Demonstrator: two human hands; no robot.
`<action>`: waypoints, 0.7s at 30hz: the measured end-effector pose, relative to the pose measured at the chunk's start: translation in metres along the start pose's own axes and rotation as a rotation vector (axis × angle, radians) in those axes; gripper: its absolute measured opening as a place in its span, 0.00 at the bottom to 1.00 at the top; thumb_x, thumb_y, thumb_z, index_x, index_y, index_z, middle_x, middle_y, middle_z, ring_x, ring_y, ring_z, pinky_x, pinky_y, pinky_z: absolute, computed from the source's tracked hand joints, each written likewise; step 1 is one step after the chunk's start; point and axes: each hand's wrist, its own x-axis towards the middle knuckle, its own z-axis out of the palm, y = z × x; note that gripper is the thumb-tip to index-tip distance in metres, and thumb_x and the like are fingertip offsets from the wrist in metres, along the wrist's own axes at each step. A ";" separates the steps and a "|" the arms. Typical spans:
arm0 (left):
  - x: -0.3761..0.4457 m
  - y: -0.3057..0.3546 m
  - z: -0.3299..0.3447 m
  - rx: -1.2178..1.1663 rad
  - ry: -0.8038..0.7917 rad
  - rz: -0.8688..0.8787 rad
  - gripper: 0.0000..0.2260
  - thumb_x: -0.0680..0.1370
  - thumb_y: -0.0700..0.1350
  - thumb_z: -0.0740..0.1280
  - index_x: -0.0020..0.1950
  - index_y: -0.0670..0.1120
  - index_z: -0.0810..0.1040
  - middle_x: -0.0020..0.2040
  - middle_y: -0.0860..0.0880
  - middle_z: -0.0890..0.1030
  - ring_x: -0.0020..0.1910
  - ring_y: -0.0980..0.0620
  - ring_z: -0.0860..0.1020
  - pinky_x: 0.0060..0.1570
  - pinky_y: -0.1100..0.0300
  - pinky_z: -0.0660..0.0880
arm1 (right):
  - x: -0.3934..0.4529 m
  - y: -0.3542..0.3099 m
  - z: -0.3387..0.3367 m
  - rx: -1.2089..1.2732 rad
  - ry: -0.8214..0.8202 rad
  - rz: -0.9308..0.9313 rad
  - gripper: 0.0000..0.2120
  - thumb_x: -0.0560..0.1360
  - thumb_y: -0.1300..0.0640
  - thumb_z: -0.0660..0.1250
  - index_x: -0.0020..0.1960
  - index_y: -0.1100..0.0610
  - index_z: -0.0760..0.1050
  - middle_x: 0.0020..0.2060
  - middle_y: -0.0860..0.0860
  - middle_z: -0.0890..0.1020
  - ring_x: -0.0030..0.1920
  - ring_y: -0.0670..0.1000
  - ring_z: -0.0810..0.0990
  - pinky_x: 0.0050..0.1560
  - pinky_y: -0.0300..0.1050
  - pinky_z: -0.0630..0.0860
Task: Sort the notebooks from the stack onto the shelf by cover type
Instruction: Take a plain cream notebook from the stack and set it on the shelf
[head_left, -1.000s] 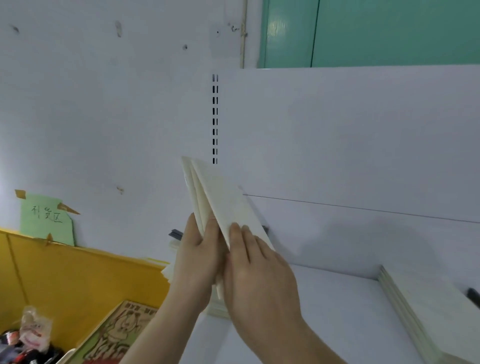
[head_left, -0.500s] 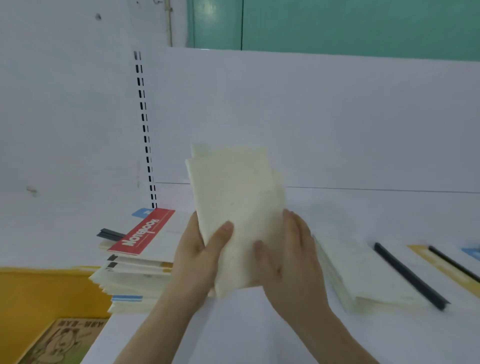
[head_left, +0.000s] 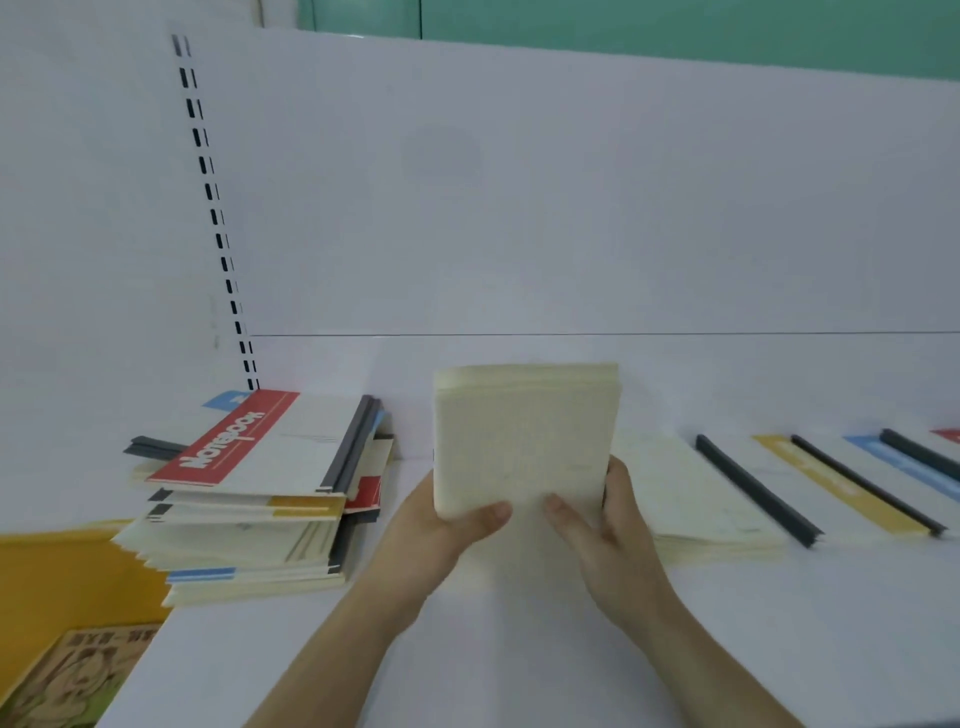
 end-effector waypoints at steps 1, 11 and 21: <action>0.000 -0.001 0.002 -0.003 0.042 0.018 0.23 0.70 0.53 0.78 0.63 0.53 0.78 0.57 0.51 0.85 0.57 0.50 0.83 0.59 0.45 0.79 | 0.000 0.001 0.000 -0.011 -0.008 0.027 0.24 0.77 0.55 0.69 0.69 0.46 0.65 0.59 0.38 0.77 0.59 0.39 0.77 0.58 0.42 0.76; -0.004 -0.018 0.002 0.313 0.100 -0.033 0.18 0.78 0.62 0.64 0.62 0.55 0.66 0.53 0.58 0.81 0.50 0.60 0.80 0.50 0.58 0.81 | 0.001 0.004 -0.009 -0.449 -0.078 -0.056 0.25 0.81 0.57 0.60 0.76 0.46 0.58 0.64 0.42 0.75 0.62 0.43 0.74 0.65 0.43 0.70; 0.033 -0.013 0.016 0.692 0.129 -0.228 0.17 0.80 0.60 0.64 0.54 0.46 0.73 0.46 0.52 0.77 0.47 0.49 0.78 0.41 0.56 0.78 | 0.035 -0.016 -0.033 -0.992 -0.199 0.027 0.13 0.81 0.53 0.58 0.63 0.54 0.73 0.47 0.51 0.80 0.49 0.54 0.77 0.49 0.47 0.73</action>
